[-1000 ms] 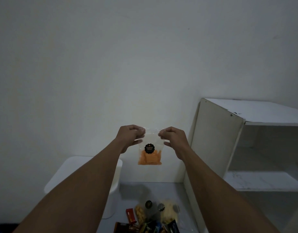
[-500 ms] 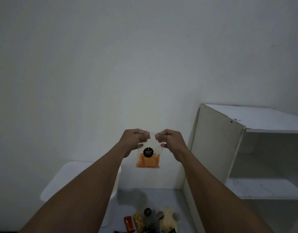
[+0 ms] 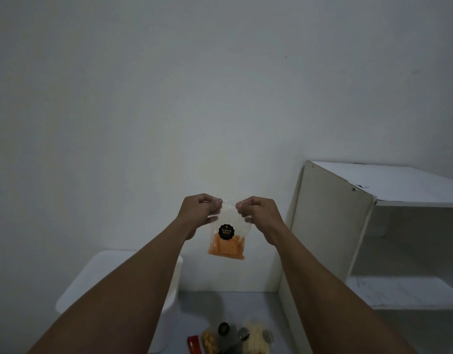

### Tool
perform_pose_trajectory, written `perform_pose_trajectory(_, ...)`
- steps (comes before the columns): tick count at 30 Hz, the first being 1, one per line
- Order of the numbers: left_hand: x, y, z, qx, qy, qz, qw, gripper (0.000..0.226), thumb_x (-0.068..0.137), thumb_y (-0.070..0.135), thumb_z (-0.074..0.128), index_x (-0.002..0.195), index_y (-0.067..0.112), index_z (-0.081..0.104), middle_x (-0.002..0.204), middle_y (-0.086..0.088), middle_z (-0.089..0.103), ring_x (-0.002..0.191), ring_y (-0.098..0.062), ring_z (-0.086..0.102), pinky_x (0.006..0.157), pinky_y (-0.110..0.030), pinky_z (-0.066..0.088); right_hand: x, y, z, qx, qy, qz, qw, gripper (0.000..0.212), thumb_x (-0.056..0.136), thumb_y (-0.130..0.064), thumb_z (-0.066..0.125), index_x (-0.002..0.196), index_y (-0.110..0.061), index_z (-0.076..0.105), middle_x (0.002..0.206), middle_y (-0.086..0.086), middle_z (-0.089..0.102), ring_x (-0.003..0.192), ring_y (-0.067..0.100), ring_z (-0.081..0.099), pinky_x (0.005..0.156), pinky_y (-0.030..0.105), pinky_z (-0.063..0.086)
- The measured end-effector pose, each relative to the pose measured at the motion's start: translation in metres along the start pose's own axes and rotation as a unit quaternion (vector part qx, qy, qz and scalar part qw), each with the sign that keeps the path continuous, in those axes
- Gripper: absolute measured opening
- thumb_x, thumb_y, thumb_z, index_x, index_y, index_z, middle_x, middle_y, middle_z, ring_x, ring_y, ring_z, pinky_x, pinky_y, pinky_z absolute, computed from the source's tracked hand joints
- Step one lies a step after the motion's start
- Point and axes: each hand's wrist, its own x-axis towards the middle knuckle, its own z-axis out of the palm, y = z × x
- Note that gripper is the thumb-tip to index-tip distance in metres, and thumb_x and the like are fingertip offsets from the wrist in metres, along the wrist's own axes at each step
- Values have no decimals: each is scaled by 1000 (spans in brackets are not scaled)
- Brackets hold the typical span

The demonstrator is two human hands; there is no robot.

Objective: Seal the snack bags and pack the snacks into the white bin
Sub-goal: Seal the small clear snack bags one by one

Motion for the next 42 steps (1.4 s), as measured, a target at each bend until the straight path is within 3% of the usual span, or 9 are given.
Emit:
perform_pose_trajectory(6,4,6,3,31,30,32,999,18,88,8,71,93,-9,67,90,-11,72,80,-19,67,78,-31,60,2,-3,4,3,-12,17,1000,17,81,-16,75,90,-2,73,78,0,68,72,12,61,64,27,52)
perform_pose_trajectory(14,2,8,5,48,-46,-11,998,12,87,19,72,95,10,72,93,-2,72,83,-15,65,78,-31,55,8,-9,-1,-37,-18,-22,999,7,83,-13,74,81,-6,74,78,5,67,72,13,59,66,26,50)
perform_pose_trajectory(19,7,7,5,82,7,29,996,7,86,11,72,87,4,73,88,-11,73,84,-21,64,89,-40,55,3,-1,1,15,-10,-9,1000,9,82,-13,76,87,-5,74,80,6,73,73,14,65,67,28,54)
perform_pose_trajectory(22,8,5,1,88,34,40,995,8,85,13,74,82,6,74,88,-11,74,83,-21,65,89,-40,56,1,3,-3,42,-13,1,999,3,87,-8,69,84,-6,69,84,10,75,75,17,68,70,32,54)
perform_pose_trajectory(28,2,1,5,43,-13,3,999,16,86,19,74,97,7,73,92,-6,74,83,-17,67,81,-33,56,0,3,-13,37,-1,-8,999,6,86,0,69,80,-2,69,85,18,75,71,22,67,67,28,53)
perform_pose_trajectory(32,3,1,9,27,2,22,999,17,87,16,73,94,0,73,90,-13,74,80,-20,67,85,-36,54,1,4,-14,26,5,6,1000,4,85,-3,67,85,0,70,84,13,76,73,18,68,71,33,53)
perform_pose_trajectory(35,3,0,13,38,1,33,999,15,86,13,73,93,0,74,89,-16,74,79,-21,66,80,-34,54,0,3,-11,3,-8,10,1000,8,87,-9,67,90,-3,71,85,8,75,76,14,66,68,32,53)
perform_pose_trajectory(42,5,-5,13,-11,-19,-5,1000,21,88,19,72,101,3,72,98,-9,76,89,-18,71,87,-37,58,3,-3,-10,-79,2,-42,996,10,89,-10,66,86,-2,71,75,6,72,69,16,62,69,30,54)
